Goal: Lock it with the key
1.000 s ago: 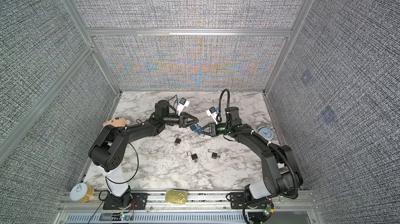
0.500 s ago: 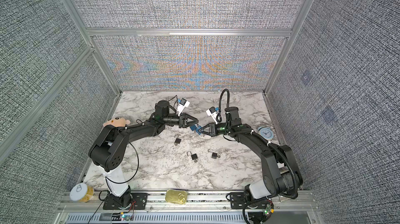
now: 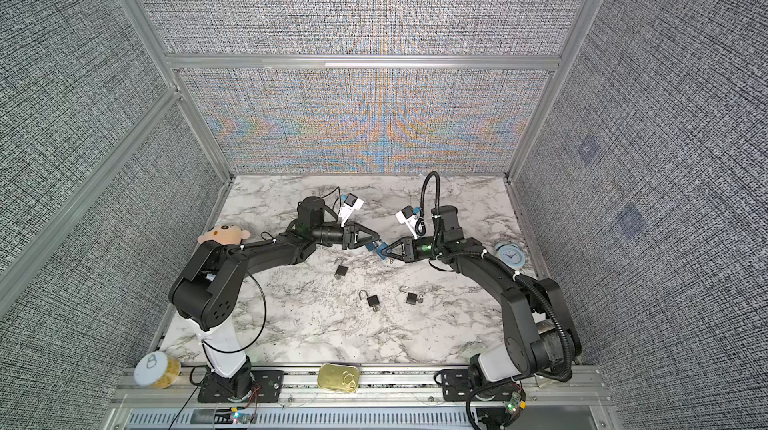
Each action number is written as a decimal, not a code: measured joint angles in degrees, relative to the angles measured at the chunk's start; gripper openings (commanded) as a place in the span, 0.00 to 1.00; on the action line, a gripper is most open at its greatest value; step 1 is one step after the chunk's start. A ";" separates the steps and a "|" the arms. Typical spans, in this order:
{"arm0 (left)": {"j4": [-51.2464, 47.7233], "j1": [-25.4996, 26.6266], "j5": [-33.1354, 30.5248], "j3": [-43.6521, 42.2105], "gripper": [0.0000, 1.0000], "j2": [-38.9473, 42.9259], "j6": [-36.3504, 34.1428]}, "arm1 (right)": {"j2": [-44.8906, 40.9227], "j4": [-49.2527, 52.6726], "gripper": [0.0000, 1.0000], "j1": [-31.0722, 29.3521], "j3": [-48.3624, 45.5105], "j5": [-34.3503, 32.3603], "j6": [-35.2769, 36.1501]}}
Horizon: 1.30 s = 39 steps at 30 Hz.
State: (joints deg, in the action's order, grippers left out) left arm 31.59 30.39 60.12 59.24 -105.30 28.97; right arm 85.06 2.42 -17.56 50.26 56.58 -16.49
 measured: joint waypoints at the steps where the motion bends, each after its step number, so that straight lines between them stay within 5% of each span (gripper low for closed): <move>1: 0.09 0.00 0.00 -0.13 0.30 0.02 0.00 | 0.00 0.09 0.00 0.02 0.00 -0.04 0.00; 16: 0.28 -0.02 0.07 -0.17 0.17 0.04 0.98 | -0.55 0.66 0.00 0.04 0.00 -0.94 0.00; 22: 0.11 -0.17 0.87 0.11 0.00 0.04 1.27 | -0.66 0.96 0.00 0.07 0.00 -1.22 0.90; 39: 1.84 -0.17 2.10 0.20 0.00 -0.39 1.18 | -1.51 1.49 0.00 0.17 0.00 0.96 -2.34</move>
State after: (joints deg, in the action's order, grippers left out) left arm 33.43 30.22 62.22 59.44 -105.69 30.15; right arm 83.55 3.90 -17.39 50.26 57.54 -18.83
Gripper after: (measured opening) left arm 0.103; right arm 0.103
